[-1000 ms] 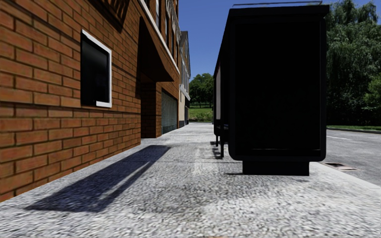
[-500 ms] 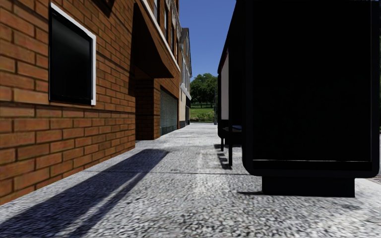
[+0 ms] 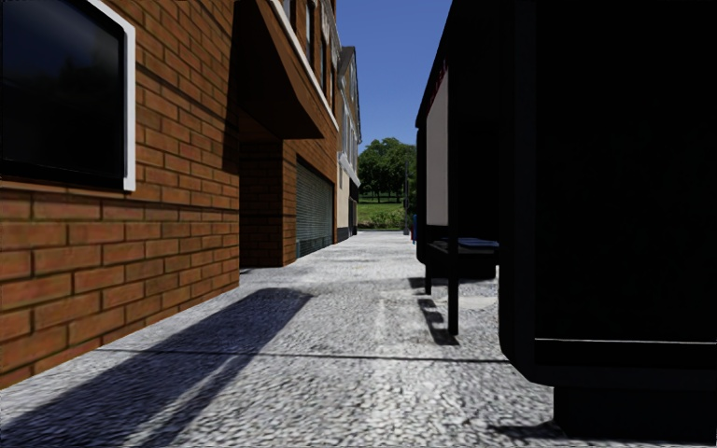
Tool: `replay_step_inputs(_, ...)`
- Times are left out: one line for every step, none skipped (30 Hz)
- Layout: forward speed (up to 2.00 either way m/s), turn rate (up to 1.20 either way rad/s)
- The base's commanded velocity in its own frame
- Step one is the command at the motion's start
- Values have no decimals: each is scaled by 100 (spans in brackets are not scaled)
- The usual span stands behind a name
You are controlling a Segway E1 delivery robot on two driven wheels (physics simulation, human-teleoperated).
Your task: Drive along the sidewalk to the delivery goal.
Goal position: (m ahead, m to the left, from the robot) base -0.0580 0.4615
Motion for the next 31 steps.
replay_step_inputs(11, 0)
replay_step_inputs(0, 0)
replay_step_inputs(0, 0)
replay_step_inputs(0, 0)
replay_step_inputs(0, 0)
replay_step_inputs(0, 0)
replay_step_inputs(0, 0)
replay_step_inputs(0, 0)
replay_step_inputs(0, 0)
replay_step_inputs(0, 0)
replay_step_inputs(0, 0)
replay_step_inputs(0, 0)
replay_step_inputs(0, 0)
replay_step_inputs(0, 0)
replay_step_inputs(0, 0)
replay_step_inputs(0, 0)
replay_step_inputs(0, 0)
replay_step_inputs(0, 0)
replay_step_inputs(0, 0)
replay_step_inputs(0, 0)
replay_step_inputs(0, 0)
replay_step_inputs(0, 0)
replay_step_inputs(0, 0)
replay_step_inputs(0, 0)
replay_step_inputs(0, 0)
replay_step_inputs(0, 0)
replay_step_inputs(0, 0)
replay_step_inputs(0, 0)
replay_step_inputs(0, 0)
replay_step_inputs(0, 0)
replay_step_inputs(0, 0)
